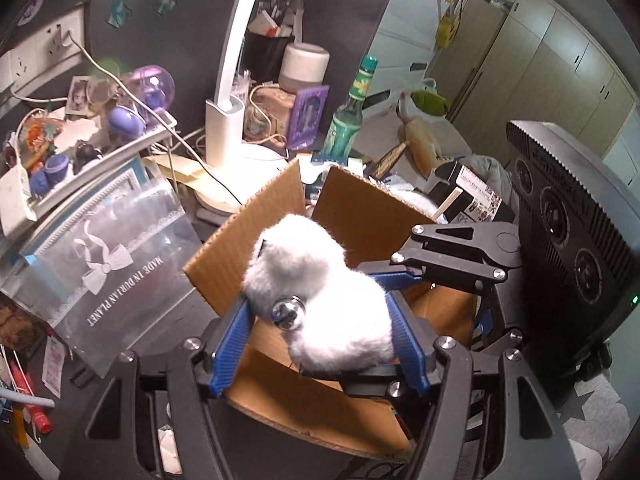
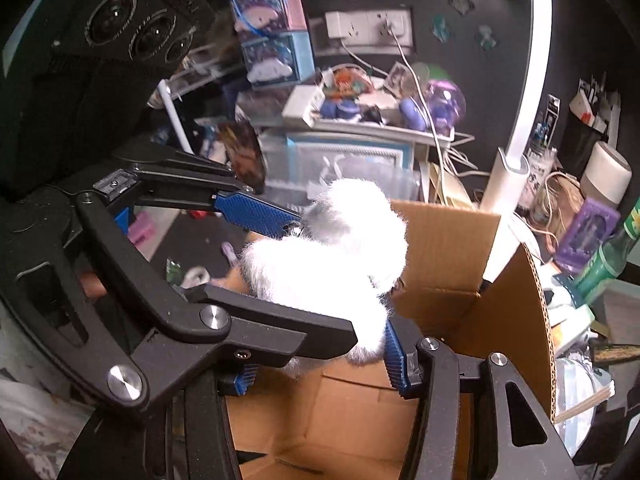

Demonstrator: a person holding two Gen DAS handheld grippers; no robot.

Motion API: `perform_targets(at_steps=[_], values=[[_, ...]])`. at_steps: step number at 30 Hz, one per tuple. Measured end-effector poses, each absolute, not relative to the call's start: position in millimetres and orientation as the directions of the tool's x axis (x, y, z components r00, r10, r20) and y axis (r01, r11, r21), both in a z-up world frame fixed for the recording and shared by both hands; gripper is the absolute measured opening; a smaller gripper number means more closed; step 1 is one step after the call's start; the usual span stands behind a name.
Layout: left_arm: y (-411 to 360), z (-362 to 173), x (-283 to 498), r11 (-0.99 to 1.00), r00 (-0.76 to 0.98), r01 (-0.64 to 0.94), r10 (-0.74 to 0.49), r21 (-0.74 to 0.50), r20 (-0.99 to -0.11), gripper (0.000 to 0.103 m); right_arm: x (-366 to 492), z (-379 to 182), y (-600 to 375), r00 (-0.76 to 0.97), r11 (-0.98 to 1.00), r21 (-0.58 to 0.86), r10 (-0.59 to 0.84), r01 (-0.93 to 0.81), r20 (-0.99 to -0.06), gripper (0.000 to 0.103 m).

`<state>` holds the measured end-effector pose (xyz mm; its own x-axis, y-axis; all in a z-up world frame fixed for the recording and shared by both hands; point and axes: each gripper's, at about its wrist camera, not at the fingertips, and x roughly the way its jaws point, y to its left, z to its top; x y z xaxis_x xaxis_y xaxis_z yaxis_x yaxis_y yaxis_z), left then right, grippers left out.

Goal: Organize objects
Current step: 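Carry the plush toy over the cardboard box and release it inside, then move the open right gripper back to the pink-wrapped packet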

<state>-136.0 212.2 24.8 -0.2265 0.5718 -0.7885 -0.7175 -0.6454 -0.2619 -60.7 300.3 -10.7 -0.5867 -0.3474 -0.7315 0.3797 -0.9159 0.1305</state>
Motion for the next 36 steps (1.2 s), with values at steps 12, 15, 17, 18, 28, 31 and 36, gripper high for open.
perform_targets(at_steps=[12, 15, 17, 18, 28, 31, 36], values=[[219, 27, -125, -0.64, -0.257, -0.739, 0.555, -0.209, -0.791, 0.083, -54, -11, 305, -0.625, -0.947, 0.03, -0.235, 0.32, -0.745, 0.065], [215, 31, -123, -0.638, -0.263, -0.74, 0.564, -0.211, -0.783, 0.084, -51, -10, 304, -0.628, -0.948, 0.026, -0.23, 0.316, -0.743, 0.065], [208, 36, -120, -0.637, -0.274, -0.74, 0.576, -0.214, -0.77, 0.084, -48, -8, 303, -0.637, -0.949, 0.027, -0.231, 0.313, -0.735, 0.065], [204, 38, -119, -0.636, -0.279, -0.741, 0.583, -0.216, -0.763, 0.084, -46, -5, 301, -0.647, -0.949, 0.027, -0.234, 0.313, -0.726, 0.065], [91, 73, -90, -0.713, -0.463, -0.668, 0.624, -0.214, -0.63, 0.097, -8, 22, 226, -0.695, -0.867, 0.024, -0.415, 0.498, -0.587, 0.065], [48, 67, -77, -0.765, -0.537, -0.608, 0.593, -0.212, -0.6, 0.098, -3, 11, 191, -0.648, -0.815, 0.043, -0.491, 0.579, -0.581, 0.065], [-8, 30, -57, -0.853, -0.632, -0.479, 0.499, -0.207, -0.593, 0.099, 1, -23, 140, -0.571, -0.743, 0.055, -0.557, 0.667, -0.603, 0.065]])
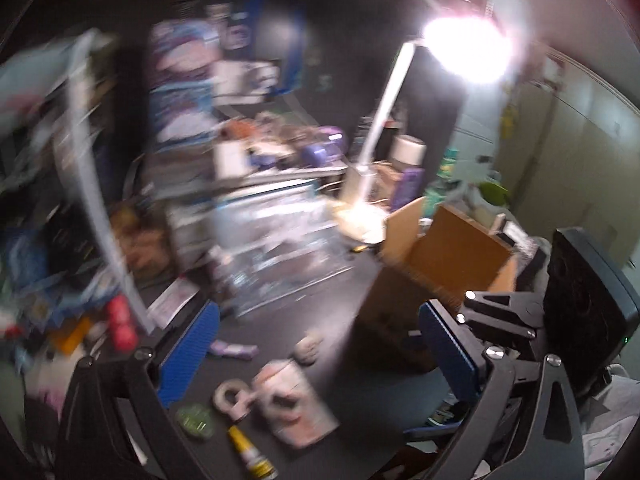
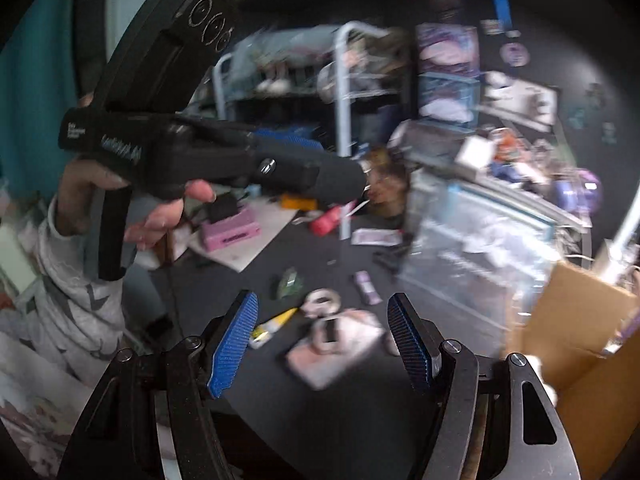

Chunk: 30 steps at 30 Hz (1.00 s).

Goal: Organize objects
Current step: 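Move the open right gripper back to the pink-wrapped packet, then grasp the pink-wrapped packet with the right gripper and lift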

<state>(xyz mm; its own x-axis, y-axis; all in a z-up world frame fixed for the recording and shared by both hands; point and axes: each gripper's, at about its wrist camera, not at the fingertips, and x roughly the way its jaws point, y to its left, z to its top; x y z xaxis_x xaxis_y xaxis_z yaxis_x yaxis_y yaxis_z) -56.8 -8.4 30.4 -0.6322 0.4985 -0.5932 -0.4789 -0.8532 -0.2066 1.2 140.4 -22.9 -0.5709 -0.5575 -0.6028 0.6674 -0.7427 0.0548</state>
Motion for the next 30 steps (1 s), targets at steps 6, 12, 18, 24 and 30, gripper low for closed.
perform_targets(at_steps=[6, 12, 18, 24, 30], values=[[-53, -29, -46, -0.893, -0.658, -0.351, 0.45, -0.282, -0.604, 0.099, -22, -91, 104, -0.497, -0.733, 0.095, -0.544, 0.674, -0.676, 0.065], [-78, -81, -38, -0.907, -0.647, -0.231, 0.413, -0.351, -0.641, 0.099, -51, -138, 98, -0.513, -0.772, 0.038, -0.458, 0.635, -0.726, 0.063], [-79, -96, -36, -0.899, -0.626, -0.213, 0.426, -0.382, -0.653, 0.099, -71, -155, 94, -0.492, -0.775, 0.036, -0.436, 0.631, -0.754, 0.05], [-72, -104, -42, -0.9, -0.604, -0.215, 0.427, -0.378, -0.673, 0.099, -72, -164, 92, -0.51, -0.777, -0.017, -0.396, 0.629, -0.763, 0.031], [-60, -106, -45, -0.894, -0.58, -0.246, 0.445, -0.374, -0.682, 0.099, -65, -161, 90, -0.54, -0.767, -0.068, -0.382, 0.638, -0.75, 0.028]])
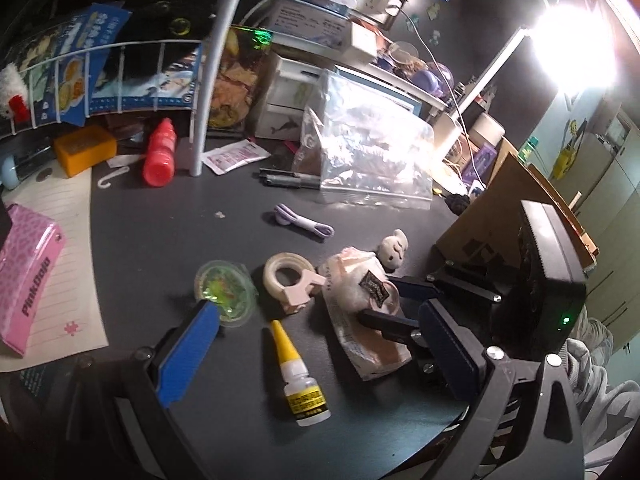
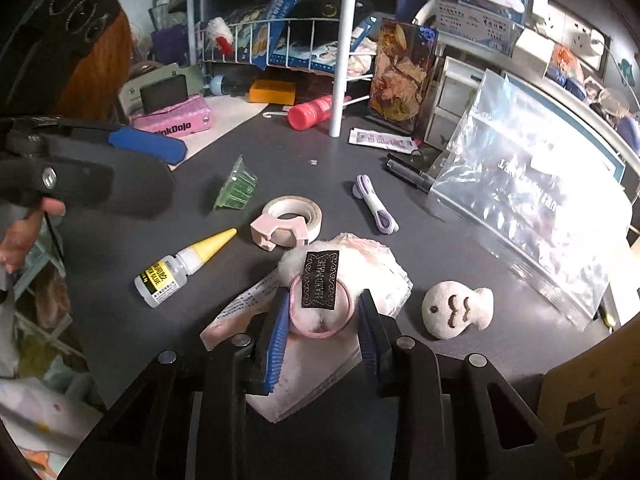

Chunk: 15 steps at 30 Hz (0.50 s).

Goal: Organize objects
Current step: 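Grasp the pink-wrapped packet with the right gripper and lift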

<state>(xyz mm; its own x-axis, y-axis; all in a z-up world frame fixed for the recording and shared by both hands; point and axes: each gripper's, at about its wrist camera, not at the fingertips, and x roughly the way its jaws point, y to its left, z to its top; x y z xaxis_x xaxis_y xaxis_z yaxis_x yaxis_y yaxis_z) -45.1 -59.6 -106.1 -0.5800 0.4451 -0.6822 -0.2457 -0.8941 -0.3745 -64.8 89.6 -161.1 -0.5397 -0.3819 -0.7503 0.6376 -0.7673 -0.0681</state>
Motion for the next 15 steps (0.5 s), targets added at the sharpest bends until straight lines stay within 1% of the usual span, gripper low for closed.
perform_targets(at_steps=[4, 6, 8, 9, 10, 11, 13, 15], values=[[-47, -105, -48, -0.874, -0.548, -0.289, 0.486, -0.391, -0.681, 0.098, -59, -150, 90, -0.546, -0.758, -0.053, -0.417, 0.65, -0.727, 0.028], [-41, -103, -49, -0.863, -0.534, -0.312, 0.506, -0.398, -0.678, 0.092, -54, -142, 90, -0.547, -0.75, -0.046, -0.437, 0.66, -0.714, 0.028], [-36, -100, -50, -0.853, -0.521, -0.331, 0.522, -0.404, -0.676, 0.081, -48, -132, 89, -0.552, -0.739, -0.049, -0.456, 0.672, -0.698, 0.028], [-34, -99, -50, -0.85, -0.516, -0.337, 0.527, -0.405, -0.675, 0.08, -44, -126, 88, -0.556, -0.73, -0.053, -0.468, 0.681, -0.687, 0.028], [-33, -95, -50, -0.838, -0.512, -0.348, 0.545, -0.421, -0.663, 0.073, -40, -121, 87, -0.556, -0.721, -0.057, -0.479, 0.69, -0.679, 0.028], [-33, -92, -51, -0.825, -0.506, -0.358, 0.565, -0.438, -0.652, 0.062, -37, -117, 86, -0.558, -0.711, -0.064, -0.489, 0.7, -0.67, 0.028], [-32, -85, -50, -0.81, -0.501, -0.374, 0.586, -0.452, -0.637, 0.049, -30, -109, 83, -0.572, -0.691, -0.097, -0.502, 0.716, -0.649, 0.028], [-31, -78, -49, -0.807, -0.503, -0.389, 0.59, -0.444, -0.632, 0.044, -25, -101, 81, -0.582, -0.68, -0.122, -0.505, 0.723, -0.637, 0.028]])
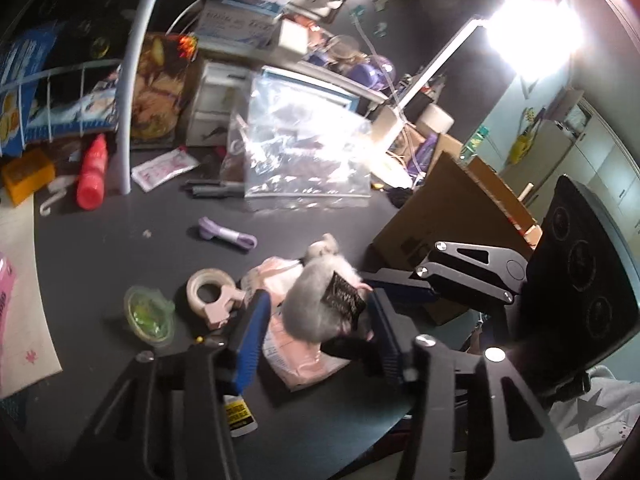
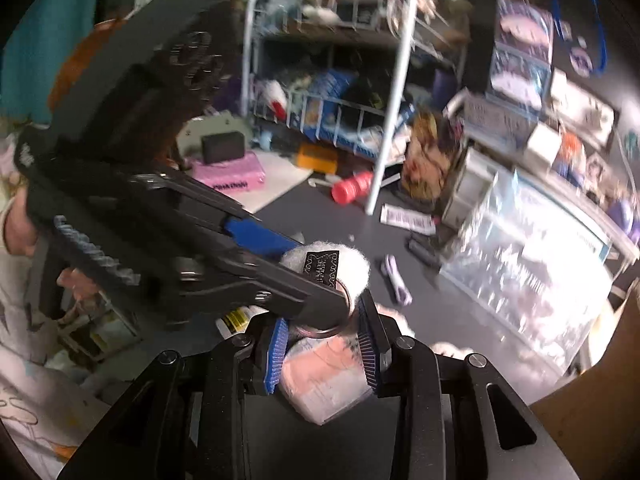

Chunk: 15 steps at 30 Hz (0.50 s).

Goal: Organize objects
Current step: 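Grasp the pink-wrapped packet with the right gripper and lift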

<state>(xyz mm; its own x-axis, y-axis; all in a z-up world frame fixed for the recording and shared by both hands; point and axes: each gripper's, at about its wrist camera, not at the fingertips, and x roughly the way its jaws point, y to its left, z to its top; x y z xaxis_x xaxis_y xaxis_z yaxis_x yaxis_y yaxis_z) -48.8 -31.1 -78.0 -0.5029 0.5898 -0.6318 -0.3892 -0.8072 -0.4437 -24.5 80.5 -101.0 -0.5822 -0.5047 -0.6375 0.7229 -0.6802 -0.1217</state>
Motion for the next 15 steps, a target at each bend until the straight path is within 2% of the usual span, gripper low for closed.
perform_targets(at_steps=[2, 5, 15], values=[[-29, -68, -47, -0.796, -0.5, -0.411, 0.605, -0.445, -0.62, 0.035, -22, -95, 80, -0.589, -0.68, -0.13, -0.504, 0.722, -0.632, 0.028], [-26, -52, -44, -0.794, -0.515, -0.434, 0.607, -0.426, -0.606, 0.031, -20, -85, 83, -0.595, -0.679, -0.131, -0.514, 0.722, -0.618, 0.028], [7, 2, -49, -0.782, -0.528, -0.518, 0.612, -0.347, -0.589, 0.029, -12, -35, 114, -0.652, -0.725, -0.134, -0.502, 0.675, -0.568, 0.028]])
